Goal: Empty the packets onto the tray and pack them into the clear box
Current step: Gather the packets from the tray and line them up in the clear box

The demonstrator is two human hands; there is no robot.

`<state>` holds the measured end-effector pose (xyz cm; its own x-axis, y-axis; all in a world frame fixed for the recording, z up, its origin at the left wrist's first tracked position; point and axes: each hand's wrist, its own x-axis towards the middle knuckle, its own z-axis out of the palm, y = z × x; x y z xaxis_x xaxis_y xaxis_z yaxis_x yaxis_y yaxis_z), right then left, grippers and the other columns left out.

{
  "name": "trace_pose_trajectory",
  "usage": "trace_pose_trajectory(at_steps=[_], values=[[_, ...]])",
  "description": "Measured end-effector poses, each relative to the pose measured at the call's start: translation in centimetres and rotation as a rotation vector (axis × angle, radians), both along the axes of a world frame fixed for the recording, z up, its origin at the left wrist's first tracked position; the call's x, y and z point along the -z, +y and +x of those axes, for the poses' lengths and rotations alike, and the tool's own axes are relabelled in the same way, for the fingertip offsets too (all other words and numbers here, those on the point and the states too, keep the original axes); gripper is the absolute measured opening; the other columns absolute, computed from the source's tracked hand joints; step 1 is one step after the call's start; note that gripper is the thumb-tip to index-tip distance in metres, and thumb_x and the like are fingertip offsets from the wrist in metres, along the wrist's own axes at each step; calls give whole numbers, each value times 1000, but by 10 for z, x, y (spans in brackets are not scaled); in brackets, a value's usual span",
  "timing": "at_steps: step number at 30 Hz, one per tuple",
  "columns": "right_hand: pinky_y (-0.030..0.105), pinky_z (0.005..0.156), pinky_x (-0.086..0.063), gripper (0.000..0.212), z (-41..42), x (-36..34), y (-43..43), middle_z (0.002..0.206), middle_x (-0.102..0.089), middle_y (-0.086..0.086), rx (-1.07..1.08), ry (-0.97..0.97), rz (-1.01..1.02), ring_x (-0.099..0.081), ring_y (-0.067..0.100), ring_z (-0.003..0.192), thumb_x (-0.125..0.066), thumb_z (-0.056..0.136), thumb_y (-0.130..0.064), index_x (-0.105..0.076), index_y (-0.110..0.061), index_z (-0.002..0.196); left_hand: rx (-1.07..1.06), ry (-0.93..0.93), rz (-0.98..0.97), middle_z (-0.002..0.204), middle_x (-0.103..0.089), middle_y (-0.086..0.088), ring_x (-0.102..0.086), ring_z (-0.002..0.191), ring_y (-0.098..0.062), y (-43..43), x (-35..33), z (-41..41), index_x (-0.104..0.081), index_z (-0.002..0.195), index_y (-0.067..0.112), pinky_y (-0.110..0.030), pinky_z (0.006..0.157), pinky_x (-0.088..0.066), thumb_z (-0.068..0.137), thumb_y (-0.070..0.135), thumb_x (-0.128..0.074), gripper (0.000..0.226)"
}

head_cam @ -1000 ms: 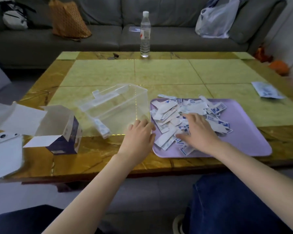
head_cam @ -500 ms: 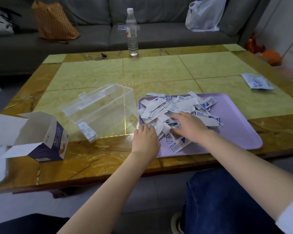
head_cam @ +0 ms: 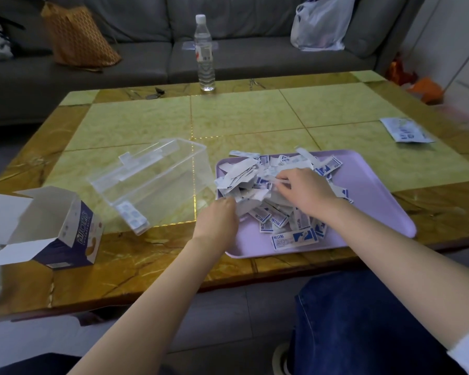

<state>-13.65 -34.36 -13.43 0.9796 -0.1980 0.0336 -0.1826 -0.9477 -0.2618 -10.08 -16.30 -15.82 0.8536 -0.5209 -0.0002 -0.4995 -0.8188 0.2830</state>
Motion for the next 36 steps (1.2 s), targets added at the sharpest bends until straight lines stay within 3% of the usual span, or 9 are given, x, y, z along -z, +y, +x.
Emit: trace_pose_trajectory(at_steps=[5, 8, 12, 15, 20, 24, 28, 31, 36], values=[[25, 43, -23, 35, 2, -10, 3, 53, -40, -8, 71, -200, 51, -35, 10, 46, -44, 98, -22, -42, -21, 64, -66, 37, -216, 77, -51, -12, -45, 70, -32, 10, -10, 14, -43, 77, 7, -33, 57, -30, 89, 9, -41, 12], [24, 44, -27, 20, 1, -12, 13, 55, -44, -10, 30, -346, 127, -40, 8, 48, -47, 97, -22, -51, -18, 77, -99, 78, -280, 65, -46, -9, -43, 65, -32, 14, -12, 19, -43, 70, 6, -33, 49, -25, 87, 8, -43, 17], [32, 62, -51, 17, -3, -4, 29, 81, -69, 1, -116, -452, 161, -62, 18, 71, -53, 94, -19, -66, -13, 103, -119, 174, -396, 67, -59, -17, -52, 64, -32, 13, -13, 23, -56, 76, -3, -34, 54, -38, 86, 7, -47, 17], [37, 75, -55, 21, -6, 7, 38, 100, -72, -2, -199, -467, 177, -66, 19, 89, -60, 89, -13, -70, -18, 107, -145, 379, -583, 61, -59, -9, -58, 49, -14, 11, -17, 22, -61, 76, 3, -29, 58, -49, 90, 5, -47, 21], [34, 60, -56, 22, -14, 24, 44, 94, -70, -1, -336, -515, 76, -67, 21, 81, -61, 83, -14, -72, -12, 103, -275, 711, -821, 81, -63, -19, -63, 59, -19, 10, -21, 18, -65, 94, -2, -25, 57, -58, 91, -1, -41, 24], [33, 49, -52, 19, -17, 28, 45, 82, -65, -1, -386, -501, -15, -63, 22, 71, -62, 81, -15, -73, -15, 97, -383, 937, -940, 83, -66, -16, -64, 69, -26, 11, -25, 16, -62, 96, 4, -33, 62, -57, 99, 27, -37, 34], [31, 50, -52, 27, -20, 30, 47, 82, -63, 1, -428, -426, -53, -62, 22, 69, -76, 73, -7, -72, -14, 99, -228, 701, -689, 76, -64, -12, -61, 64, -17, 12, -20, 15, -66, 93, 1, -26, 64, -54, 85, 17, -63, 19], [29, 58, -53, 36, -23, 31, 47, 93, -66, 0, -408, -400, -34, -64, 23, 82, -78, 71, -13, -70, -12, 106, -133, 490, -559, 70, -55, -13, -47, 62, -19, 14, -14, 14, -67, 90, -5, -25, 55, -41, 74, 7, -60, 21], [35, 94, -46, 64, -28, 26, 48, 129, -52, 9, -199, -312, 124, -51, 25, 118, -73, 79, -22, -45, -7, 133, -36, 255, -489, 68, -54, -8, -44, 59, -17, 19, -9, 6, -61, 79, 1, -17, 48, -31, 80, -1, -55, 6]])
